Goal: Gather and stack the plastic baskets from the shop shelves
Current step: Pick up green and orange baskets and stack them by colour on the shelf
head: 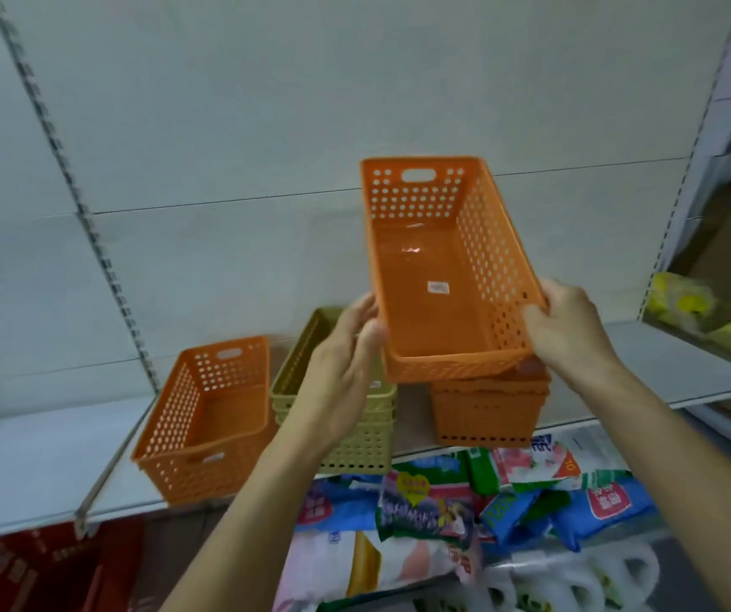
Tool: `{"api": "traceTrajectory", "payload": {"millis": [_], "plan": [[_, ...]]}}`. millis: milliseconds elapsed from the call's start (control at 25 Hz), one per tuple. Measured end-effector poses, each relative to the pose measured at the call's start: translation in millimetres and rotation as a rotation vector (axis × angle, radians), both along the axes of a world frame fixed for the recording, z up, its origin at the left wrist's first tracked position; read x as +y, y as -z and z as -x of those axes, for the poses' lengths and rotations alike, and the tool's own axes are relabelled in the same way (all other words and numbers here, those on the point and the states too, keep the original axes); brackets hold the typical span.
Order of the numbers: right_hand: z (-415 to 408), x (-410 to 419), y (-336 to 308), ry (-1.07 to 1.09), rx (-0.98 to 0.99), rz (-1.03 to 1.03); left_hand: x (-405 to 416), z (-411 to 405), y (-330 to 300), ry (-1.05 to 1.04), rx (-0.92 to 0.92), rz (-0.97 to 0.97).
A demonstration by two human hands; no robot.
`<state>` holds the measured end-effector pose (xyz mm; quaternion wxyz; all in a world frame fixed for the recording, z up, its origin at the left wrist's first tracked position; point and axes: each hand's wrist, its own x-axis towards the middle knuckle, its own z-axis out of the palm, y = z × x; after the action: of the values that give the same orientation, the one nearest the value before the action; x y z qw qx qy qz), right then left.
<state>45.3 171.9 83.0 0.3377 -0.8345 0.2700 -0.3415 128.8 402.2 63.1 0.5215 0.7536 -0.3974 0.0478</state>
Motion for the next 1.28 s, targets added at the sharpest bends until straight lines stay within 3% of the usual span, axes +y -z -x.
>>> {"api": "traceTrajectory", "payload": {"millis": [120, 200, 400, 520, 640, 720, 920, 1120, 1200, 1280], "plan": [[-15, -41, 27, 0.068, 0.049, -0.193, -7, -40, 34, -0.041, -0.214, -0.567], [-26, -56, 36, 0.118, 0.069, -0.23, 0, -61, 56, -0.073, -0.309, -0.774], [-35, -75, 44, 0.19, 0.26, -0.201, -18, -65, 69, -0.217, -0.454, -0.686], [-39, -76, 44, 0.165, 0.345, -0.177, -37, -59, 72, -0.275, -0.426, -0.696], [-31, -55, 48, 0.132, 0.485, 0.033, -27, -53, 74, -0.267, -0.364, -0.72], [-24, -29, 50, 0.082, 0.462, 0.131, -8, -44, 75, -0.268, -0.354, -0.761], [-11, 64, 66, -0.146, 0.174, 0.277, 66, -20, 95, -0.346, -0.263, -0.633], [-9, 163, 84, -0.469, 0.062, 0.252, 159, -9, 108, -0.492, -0.132, -0.603], [-26, 201, 88, -0.593, 0.1, 0.198, 195, -4, 106, -0.554, -0.092, -0.552], [-55, 229, 89, -0.658, 0.228, 0.016, 225, -10, 102, -0.602, -0.062, -0.531]]}}
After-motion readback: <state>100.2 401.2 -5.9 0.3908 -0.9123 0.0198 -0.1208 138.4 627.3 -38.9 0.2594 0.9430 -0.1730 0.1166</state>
